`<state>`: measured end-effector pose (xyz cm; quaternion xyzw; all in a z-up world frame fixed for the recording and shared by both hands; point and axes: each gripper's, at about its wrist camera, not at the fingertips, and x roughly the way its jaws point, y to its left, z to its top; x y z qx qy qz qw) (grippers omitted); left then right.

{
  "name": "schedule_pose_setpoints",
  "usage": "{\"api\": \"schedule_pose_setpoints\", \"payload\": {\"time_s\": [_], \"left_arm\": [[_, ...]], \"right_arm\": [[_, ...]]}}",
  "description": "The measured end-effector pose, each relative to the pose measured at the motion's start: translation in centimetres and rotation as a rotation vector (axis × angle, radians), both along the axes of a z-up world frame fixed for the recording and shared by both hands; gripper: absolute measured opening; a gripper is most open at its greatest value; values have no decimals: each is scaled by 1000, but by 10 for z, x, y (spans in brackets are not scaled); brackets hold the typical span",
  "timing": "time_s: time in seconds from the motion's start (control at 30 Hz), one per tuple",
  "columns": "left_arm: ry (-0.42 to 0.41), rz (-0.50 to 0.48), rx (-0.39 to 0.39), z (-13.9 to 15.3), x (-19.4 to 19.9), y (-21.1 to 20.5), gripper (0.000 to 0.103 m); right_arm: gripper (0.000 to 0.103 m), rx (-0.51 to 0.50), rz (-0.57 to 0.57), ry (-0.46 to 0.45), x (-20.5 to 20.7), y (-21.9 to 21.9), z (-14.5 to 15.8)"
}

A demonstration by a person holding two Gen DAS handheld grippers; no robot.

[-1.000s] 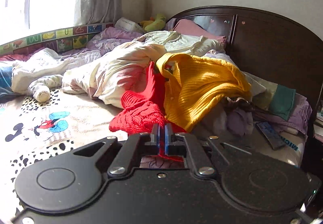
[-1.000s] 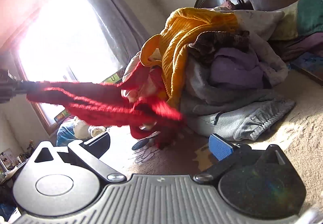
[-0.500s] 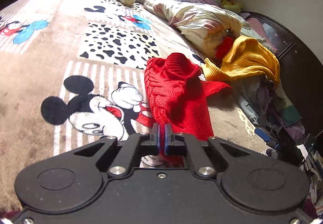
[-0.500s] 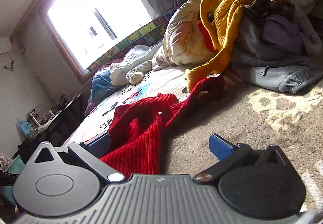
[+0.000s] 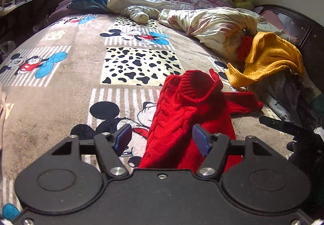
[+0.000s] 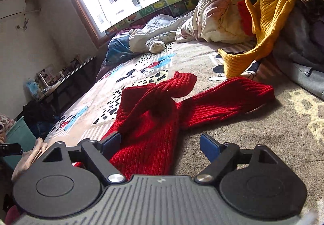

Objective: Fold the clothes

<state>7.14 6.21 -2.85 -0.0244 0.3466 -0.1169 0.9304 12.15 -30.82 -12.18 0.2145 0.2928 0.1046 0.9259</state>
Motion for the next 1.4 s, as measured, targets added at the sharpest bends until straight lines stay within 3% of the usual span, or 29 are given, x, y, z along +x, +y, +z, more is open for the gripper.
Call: {"api": "schedule_pose_setpoints", "payload": {"time_s": [0.2, 0.3, 0.43, 0.5, 0.57, 0.6, 0.63, 0.67, 0.7, 0.73, 0.9, 1.0, 1.03, 1.07, 1.13, 1.27, 1.33, 1.4], "left_arm": [[-114, -195, 268, -22, 43, -106, 67], [-155, -222, 384, -45, 72, -145, 67], [-170, -212, 464, -67, 110, -173, 67], [-164, -205, 483, -76, 130, -180, 56], [-131, -195, 480, -81, 146, -177, 8], [-112, -178, 440, -79, 154, -170, 4], [-102, -165, 396, -75, 157, -162, 2], [-93, -140, 341, -68, 161, -149, 0], [-91, -112, 291, -60, 162, -135, 0], [-89, -82, 244, -52, 163, -122, 0], [-101, 45, 76, -10, 161, -48, 0], [-112, -19, 70, 2, 146, -46, 0], [-112, -50, 72, 3, 140, -52, 12], [-115, -75, 86, 0, 135, -61, 45], [-153, -135, 138, -10, 123, -88, 86], [-162, -244, 283, -44, 123, -141, 86], [-157, -283, 363, -64, 130, -165, 79], [-127, -289, 426, -84, 145, -174, 28]], "right_arm": [[76, -19, -34, 81, 37, -5, -11], [82, -28, -52, 122, 55, -7, -17], [82, 119, -141, 160, 79, -27, -45], [82, 176, -202, 163, 86, -30, -53], [81, 215, -258, 149, 92, -30, -59], [80, 236, -274, 142, 96, -31, -61], [70, 258, -286, 135, 101, -32, -62], [43, 270, -291, 127, 100, -33, -60], [25, 281, -293, 118, 98, -35, -58], [17, 291, -296, 110, 97, -37, -56], [16, 341, -309, 66, 87, -46, -45], [15, 362, -314, 33, 83, -56, -34], [15, 359, -312, 12, 78, -59, -25], [15, 351, -304, -7, 71, -59, -18], [15, 333, -284, -39, 56, -57, -5], [15, 299, -249, -74, 35, -51, 9], [15, 283, -232, -90, 25, -47, 16], [15, 266, -214, -107, 15, -44, 23]]}}
